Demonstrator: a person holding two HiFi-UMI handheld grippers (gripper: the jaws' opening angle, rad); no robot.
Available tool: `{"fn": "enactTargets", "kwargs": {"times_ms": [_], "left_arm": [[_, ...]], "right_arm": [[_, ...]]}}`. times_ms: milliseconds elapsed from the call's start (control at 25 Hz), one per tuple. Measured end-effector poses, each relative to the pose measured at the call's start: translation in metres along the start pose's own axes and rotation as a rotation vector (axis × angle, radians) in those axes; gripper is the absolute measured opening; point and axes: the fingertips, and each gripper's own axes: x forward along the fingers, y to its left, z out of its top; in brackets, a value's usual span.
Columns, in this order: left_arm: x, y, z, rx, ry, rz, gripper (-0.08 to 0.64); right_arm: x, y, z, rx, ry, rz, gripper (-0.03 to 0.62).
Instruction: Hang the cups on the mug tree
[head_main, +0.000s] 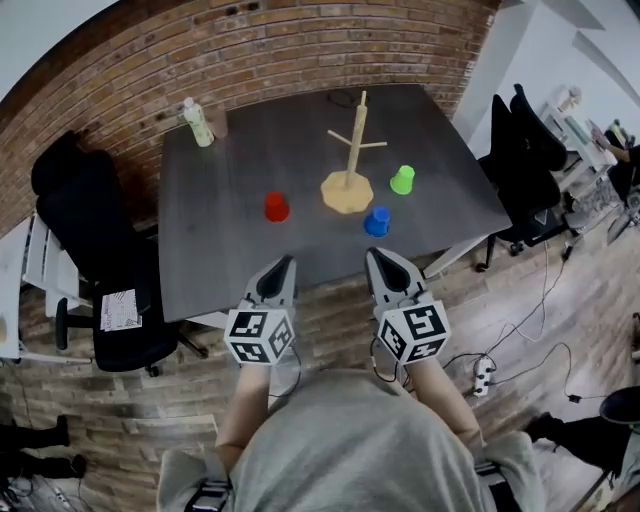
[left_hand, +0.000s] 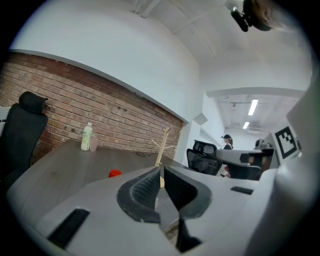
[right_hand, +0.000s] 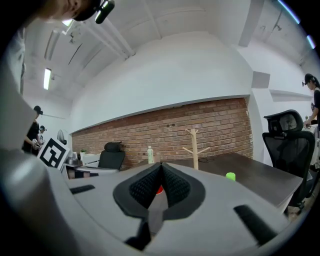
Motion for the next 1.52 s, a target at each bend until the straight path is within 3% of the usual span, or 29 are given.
{"fn": "enactTargets", "kwargs": {"times_ms": [120,400,800,1120,1520], "left_arm": [[0.006,0.004,-0.002,0.02,0.011,-0.021,0.042],[0.014,0.009,-0.013,0.033,0.042,-0.031,0.117],[0.038,0.03,-0.023,0.03,0.058,0.009,0.25],[0.078,0.061,-0.03,0.031,0.068,0.073,0.282],[0.139,0.13,-0.051,0.017,0.103,0.225,0.284]], "right_arm": [[0.003,-0.006,-0.007,0.009,0.014,-0.026,0.0],[-0.002,-0.017,-0.024,0.019,0.06,-0.054,0.073],[0.003,-0.037,-0.034,0.041,0.091,-0.063,0.17],[0.025,-0.063,-0.039,0.047,0.106,-0.079,0.204],[0.063,-0.106,-0.031,-0.003,0.1,-0.074,0.207]]}}
